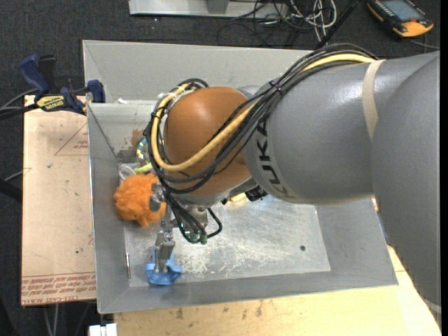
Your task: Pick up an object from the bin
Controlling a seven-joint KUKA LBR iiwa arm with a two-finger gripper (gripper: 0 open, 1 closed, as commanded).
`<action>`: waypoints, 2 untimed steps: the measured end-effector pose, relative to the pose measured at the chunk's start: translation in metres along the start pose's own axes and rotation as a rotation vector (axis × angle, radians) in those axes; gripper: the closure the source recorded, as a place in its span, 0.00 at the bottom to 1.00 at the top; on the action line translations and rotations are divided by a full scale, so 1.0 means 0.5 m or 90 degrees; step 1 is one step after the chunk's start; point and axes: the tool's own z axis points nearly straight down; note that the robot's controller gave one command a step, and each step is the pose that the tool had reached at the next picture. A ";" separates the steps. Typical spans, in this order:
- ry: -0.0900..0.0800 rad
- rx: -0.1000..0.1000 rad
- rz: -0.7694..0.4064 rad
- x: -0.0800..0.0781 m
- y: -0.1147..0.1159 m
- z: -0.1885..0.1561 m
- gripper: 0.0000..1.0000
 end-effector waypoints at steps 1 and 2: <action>-0.005 -0.001 0.003 -0.004 -0.003 -0.007 0.00; -0.007 -0.002 0.067 -0.083 -0.034 0.119 0.00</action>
Offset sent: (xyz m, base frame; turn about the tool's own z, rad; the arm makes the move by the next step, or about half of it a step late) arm 0.0774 -0.0343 -0.1274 0.2087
